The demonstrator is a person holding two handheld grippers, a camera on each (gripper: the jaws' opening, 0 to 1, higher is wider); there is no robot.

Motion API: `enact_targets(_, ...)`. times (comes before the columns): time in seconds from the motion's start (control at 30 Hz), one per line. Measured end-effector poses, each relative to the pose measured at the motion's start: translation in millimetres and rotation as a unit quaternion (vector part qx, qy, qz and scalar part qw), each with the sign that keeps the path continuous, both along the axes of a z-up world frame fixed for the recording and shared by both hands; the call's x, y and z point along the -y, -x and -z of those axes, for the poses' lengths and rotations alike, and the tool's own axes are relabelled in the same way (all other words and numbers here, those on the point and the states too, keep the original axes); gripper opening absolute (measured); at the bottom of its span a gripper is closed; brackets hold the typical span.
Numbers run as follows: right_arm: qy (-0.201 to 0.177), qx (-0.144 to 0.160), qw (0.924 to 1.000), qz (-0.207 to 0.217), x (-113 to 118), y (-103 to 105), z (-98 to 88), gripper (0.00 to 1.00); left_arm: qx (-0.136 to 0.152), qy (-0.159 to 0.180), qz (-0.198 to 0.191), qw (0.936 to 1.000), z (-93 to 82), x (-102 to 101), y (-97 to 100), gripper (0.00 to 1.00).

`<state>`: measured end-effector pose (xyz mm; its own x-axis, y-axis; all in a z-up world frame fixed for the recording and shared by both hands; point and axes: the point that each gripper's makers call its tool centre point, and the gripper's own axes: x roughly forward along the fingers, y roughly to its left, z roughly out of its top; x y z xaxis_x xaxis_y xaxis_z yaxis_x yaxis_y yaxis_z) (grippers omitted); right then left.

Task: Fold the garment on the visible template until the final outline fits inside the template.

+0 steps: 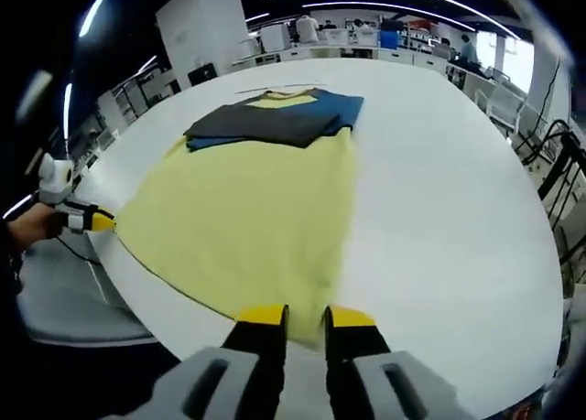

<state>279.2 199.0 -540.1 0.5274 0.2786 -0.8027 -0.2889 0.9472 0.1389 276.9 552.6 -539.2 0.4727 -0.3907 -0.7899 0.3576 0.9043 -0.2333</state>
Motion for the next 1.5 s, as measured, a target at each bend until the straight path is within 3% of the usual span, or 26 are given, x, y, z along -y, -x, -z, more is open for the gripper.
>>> enact_targets(0.27,0.001,0.004,1.0000,-0.001,0,0,1.4,0.00,0.004,0.001,-0.016,0.9999,1.0,-2,-1.2,0.03)
enact_targets(0.73,-0.010,0.007,0.9999,0.002,-3,2,-2.3,0.00,0.007,-0.009,0.005,0.9999,-3.4,-5,-1.6,0.00)
enact_targets(1.03,-0.016,0.015,0.9997,0.008,-6,5,-6.6,0.00,0.018,0.009,0.004,0.9998,-8.9,-7,-1.4,0.00)
enact_targets(1.43,-0.007,0.015,0.9995,-0.025,-17,15,-11.7,0.00,0.013,-0.001,0.025,0.9996,-15.1,-12,7.3,0.00)
enact_targets(1.5,0.000,0.021,0.9987,-0.047,-20,18,-13.6,0.00,0.006,0.000,0.027,0.9996,-14.9,-13,10.4,0.00)
